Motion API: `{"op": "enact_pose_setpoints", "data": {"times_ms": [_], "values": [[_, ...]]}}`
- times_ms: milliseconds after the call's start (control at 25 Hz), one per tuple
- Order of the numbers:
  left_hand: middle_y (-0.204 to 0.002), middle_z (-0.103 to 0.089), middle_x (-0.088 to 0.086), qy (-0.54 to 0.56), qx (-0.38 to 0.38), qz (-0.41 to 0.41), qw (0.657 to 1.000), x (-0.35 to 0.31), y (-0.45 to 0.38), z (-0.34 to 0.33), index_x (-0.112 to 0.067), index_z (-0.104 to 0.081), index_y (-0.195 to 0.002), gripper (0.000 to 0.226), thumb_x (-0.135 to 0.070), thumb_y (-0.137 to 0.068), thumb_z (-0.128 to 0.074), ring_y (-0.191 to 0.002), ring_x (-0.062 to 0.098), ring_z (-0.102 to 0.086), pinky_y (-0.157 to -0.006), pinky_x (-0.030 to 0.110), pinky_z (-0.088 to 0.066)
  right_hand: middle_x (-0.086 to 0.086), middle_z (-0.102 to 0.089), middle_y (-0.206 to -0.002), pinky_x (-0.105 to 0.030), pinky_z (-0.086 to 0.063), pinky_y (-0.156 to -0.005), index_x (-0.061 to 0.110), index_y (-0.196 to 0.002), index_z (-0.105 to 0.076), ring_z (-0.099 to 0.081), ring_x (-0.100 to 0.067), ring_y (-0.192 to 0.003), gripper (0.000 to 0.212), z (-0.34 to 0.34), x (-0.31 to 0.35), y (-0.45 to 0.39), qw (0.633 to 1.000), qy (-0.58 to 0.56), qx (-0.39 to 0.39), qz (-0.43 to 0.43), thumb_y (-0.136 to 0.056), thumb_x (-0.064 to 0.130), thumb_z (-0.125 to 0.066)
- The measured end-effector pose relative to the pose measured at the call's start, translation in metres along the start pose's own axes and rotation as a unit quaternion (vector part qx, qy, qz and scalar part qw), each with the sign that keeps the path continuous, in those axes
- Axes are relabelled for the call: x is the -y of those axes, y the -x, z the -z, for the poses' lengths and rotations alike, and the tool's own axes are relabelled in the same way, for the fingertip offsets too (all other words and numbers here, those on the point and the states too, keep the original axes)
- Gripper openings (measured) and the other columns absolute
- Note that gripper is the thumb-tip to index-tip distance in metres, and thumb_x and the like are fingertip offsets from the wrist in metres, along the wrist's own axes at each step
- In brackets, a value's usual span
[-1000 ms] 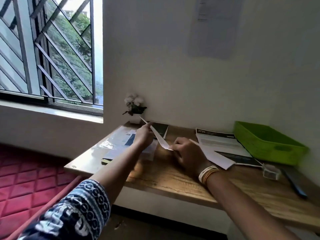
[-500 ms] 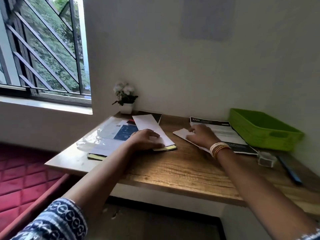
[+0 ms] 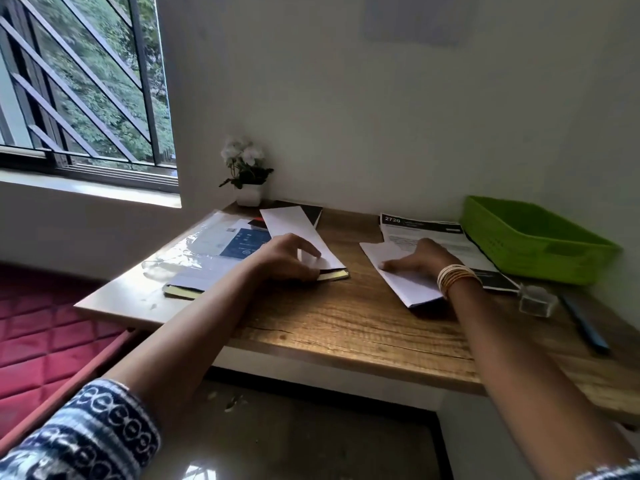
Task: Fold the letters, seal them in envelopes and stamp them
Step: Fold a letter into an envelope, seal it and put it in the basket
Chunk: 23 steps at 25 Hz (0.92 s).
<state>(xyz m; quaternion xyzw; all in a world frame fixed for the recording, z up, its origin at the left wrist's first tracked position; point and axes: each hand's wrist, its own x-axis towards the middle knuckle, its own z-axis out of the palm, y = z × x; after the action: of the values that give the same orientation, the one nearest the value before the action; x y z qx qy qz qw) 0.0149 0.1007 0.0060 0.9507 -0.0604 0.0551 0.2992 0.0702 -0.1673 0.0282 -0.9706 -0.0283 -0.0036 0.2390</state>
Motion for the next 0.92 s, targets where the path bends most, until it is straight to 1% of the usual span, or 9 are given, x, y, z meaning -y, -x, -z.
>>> {"op": "enact_pose_setpoints", "data": {"times_ms": [120, 240, 320, 440, 520, 600, 680, 840, 920], "values": [[-0.101, -0.069, -0.008, -0.052, -0.069, -0.06, 0.994, -0.004, 0.002, -0.002, -0.025, -0.075, -0.099, 0.025, -0.024, -0.073, -0.074, -0.096, 0.01, -0.062, -0.082, 0.017, -0.043, -0.011, -0.062, -0.1, -0.031, -0.044, -0.064, 0.002, -0.106, -0.054, -0.059, -0.024, -0.082, 0.064, -0.002, -0.001, 0.006, 0.997, -0.075, 0.011, 0.028, -0.07, 0.049, -0.078], [-0.097, -0.075, 0.002, -0.066, -0.126, -0.073, 0.987, -0.008, 0.002, 0.0, -0.017, -0.077, -0.092, 0.015, -0.018, -0.078, -0.072, -0.086, 0.016, -0.068, -0.078, 0.026, -0.052, -0.014, -0.068, -0.1, -0.039, -0.055, -0.079, 0.003, -0.117, -0.057, -0.066, -0.029, -0.086, 0.051, 0.001, 0.005, 0.011, 0.974, -0.21, 0.046, 0.073, -0.08, 0.036, -0.072], [-0.099, -0.074, 0.004, -0.12, -0.182, -0.091, 0.972, -0.01, 0.0, -0.004, -0.018, -0.077, -0.094, 0.016, -0.023, -0.081, -0.07, -0.087, 0.019, -0.067, -0.077, 0.031, -0.054, -0.009, -0.067, -0.094, -0.03, -0.053, -0.064, 0.006, -0.118, -0.055, -0.066, -0.023, -0.079, 0.041, 0.004, 0.014, 0.019, 0.959, -0.259, 0.068, 0.096, -0.086, 0.029, -0.067], [-0.1, -0.07, 0.006, -0.179, -0.224, -0.097, 0.953, -0.017, -0.005, -0.012, -0.018, -0.076, -0.096, 0.018, -0.024, -0.088, -0.062, -0.088, 0.023, -0.066, -0.067, 0.026, -0.045, -0.004, -0.066, -0.091, -0.021, -0.046, -0.056, 0.008, -0.122, -0.055, -0.065, -0.014, -0.071, 0.042, 0.009, 0.022, 0.023, 0.959, -0.235, 0.086, 0.136, -0.088, 0.03, -0.065], [-0.099, -0.068, 0.007, -0.193, -0.221, -0.063, 0.954, -0.018, -0.008, -0.014, -0.018, -0.076, -0.097, 0.021, -0.024, -0.09, -0.057, -0.089, 0.027, -0.066, -0.066, 0.031, -0.045, 0.0, -0.065, -0.096, -0.012, -0.045, -0.054, 0.011, -0.129, -0.053, -0.064, -0.005, -0.07, 0.045, 0.011, 0.026, 0.026, 0.964, -0.153, 0.133, 0.17, -0.089, 0.028, -0.064], [-0.098, -0.068, 0.009, -0.208, -0.213, -0.036, 0.954, -0.016, -0.01, -0.015, -0.016, -0.076, -0.096, 0.024, -0.024, -0.089, -0.054, -0.09, 0.031, -0.066, -0.068, 0.033, -0.048, 0.001, -0.061, -0.117, -0.004, -0.043, -0.065, 0.013, -0.139, -0.044, -0.062, -0.008, -0.091, 0.057, 0.009, 0.029, 0.027, 0.96, -0.082, 0.183, 0.194, -0.088, 0.029, -0.064], [-0.096, -0.07, 0.011, -0.206, -0.208, -0.026, 0.956, -0.014, -0.01, -0.015, -0.016, -0.075, -0.095, 0.024, -0.024, -0.087, -0.053, -0.089, 0.034, -0.066, -0.071, 0.035, -0.051, 0.001, -0.056, -0.129, -0.007, -0.044, -0.073, 0.014, -0.145, -0.037, -0.058, -0.011, -0.103, 0.066, 0.005, 0.031, 0.027, 0.955, -0.074, 0.2, 0.204, -0.087, 0.029, -0.066], [-0.092, -0.073, 0.011, -0.19, -0.204, -0.054, 0.959, -0.017, -0.01, -0.018, -0.017, -0.075, -0.091, 0.023, -0.028, -0.086, -0.056, -0.086, 0.033, -0.067, -0.073, 0.04, -0.055, 0.001, -0.056, -0.119, 0.002, -0.04, -0.06, 0.009, -0.143, -0.04, -0.055, -0.007, -0.092, 0.061, -0.001, 0.031, 0.023, 0.959, -0.103, 0.182, 0.19, -0.089, 0.021, -0.064], [-0.09, -0.073, 0.009, -0.187, -0.197, -0.068, 0.96, -0.018, -0.01, -0.019, -0.017, -0.076, -0.089, 0.023, -0.029, -0.086, -0.057, -0.084, 0.031, -0.067, -0.073, 0.04, -0.055, 0.0, -0.056, -0.118, -0.001, -0.041, -0.062, 0.012, -0.14, -0.044, -0.054, -0.01, -0.095, 0.054, -0.003, 0.034, 0.024, 0.96, -0.09, 0.184, 0.19, -0.09, 0.022, -0.063]]}}
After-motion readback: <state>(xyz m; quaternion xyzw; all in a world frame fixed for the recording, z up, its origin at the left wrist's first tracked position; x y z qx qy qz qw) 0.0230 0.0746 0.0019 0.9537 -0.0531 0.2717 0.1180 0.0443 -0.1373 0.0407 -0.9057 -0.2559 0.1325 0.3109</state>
